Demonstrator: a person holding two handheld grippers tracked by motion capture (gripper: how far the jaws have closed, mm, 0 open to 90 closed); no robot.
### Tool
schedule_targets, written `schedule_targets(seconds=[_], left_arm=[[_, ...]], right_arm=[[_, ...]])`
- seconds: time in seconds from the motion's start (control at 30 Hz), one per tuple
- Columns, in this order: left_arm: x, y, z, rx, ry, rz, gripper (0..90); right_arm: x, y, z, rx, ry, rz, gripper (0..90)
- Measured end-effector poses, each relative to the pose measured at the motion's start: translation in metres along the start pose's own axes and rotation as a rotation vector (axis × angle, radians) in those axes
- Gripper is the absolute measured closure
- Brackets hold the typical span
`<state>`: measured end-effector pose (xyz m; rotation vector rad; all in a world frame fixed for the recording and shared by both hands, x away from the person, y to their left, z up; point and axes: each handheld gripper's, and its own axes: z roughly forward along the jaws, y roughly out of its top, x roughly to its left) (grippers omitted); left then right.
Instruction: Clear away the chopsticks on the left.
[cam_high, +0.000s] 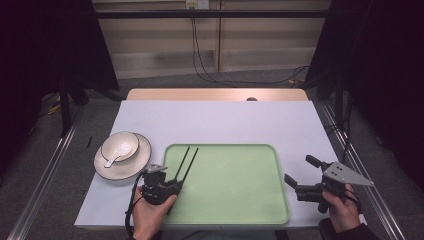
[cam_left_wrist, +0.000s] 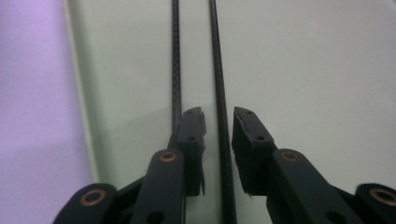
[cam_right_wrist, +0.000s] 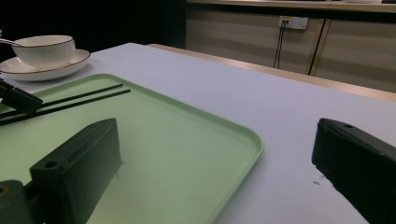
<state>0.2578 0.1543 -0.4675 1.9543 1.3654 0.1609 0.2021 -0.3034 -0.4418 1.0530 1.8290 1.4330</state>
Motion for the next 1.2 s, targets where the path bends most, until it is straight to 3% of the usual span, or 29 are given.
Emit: schedule_targets(seconds=[0.13,0.27,0.3,0.37,0.43,0.5,0.6,0.7,0.8,0.83,0.9,0.97,1.1,1.2], left_arm=[[0.001,0.001,-0.006,-0.057,-0.055,0.051,65.6],[0.000,0.002,-0.019,-0.149,-0.085,0.174,47.8],[0.000,0.001,-0.024,-0.180,-0.099,0.188,42.7],[-0.001,0.001,-0.034,-0.200,-0.073,0.232,27.9],[0.002,-0.001,-0.043,-0.267,-0.076,0.232,18.5],[0.006,-0.004,-0.054,-0.286,-0.070,0.248,8.3],[0.016,-0.015,-0.073,-0.317,-0.079,0.299,0.8],[0.027,-0.025,-0.088,-0.347,-0.098,0.308,1.7],[0.037,-0.036,-0.095,-0.405,-0.020,0.342,1.6],[0.038,-0.041,-0.097,-0.433,0.003,0.341,1.7],[0.039,-0.046,-0.104,-0.475,-0.036,0.308,1.8],[0.043,-0.049,-0.107,-0.500,-0.015,0.290,1.2],[0.061,-0.050,-0.109,-0.504,-0.097,0.212,1.4],[0.064,-0.048,-0.112,-0.521,-0.050,0.215,1.4]], right_arm=[[0.000,0.000,0.000,-0.001,-0.004,0.000,0.8],[0.000,0.000,0.000,-0.001,-0.002,-0.003,0.8],[0.000,0.000,0.000,-0.001,-0.002,-0.001,0.8],[0.000,0.000,0.000,-0.002,-0.006,0.003,0.8],[0.000,0.000,0.000,-0.003,-0.008,0.005,0.8],[0.000,0.000,0.000,-0.001,-0.006,0.003,0.8],[0.000,0.000,0.000,-0.001,-0.008,0.004,0.8],[0.000,0.000,0.000,-0.002,-0.014,0.006,0.8],[0.001,0.000,0.000,-0.001,-0.014,0.004,0.8],[0.001,0.000,0.000,-0.001,-0.015,0.005,0.8],[0.000,0.000,-0.001,-0.003,-0.013,0.007,0.8],[-0.001,0.000,-0.001,0.001,-0.026,0.004,0.8],[-0.002,-0.001,-0.001,0.003,-0.022,0.008,1.1],[-0.002,-0.001,0.000,0.007,-0.021,0.011,1.0]])
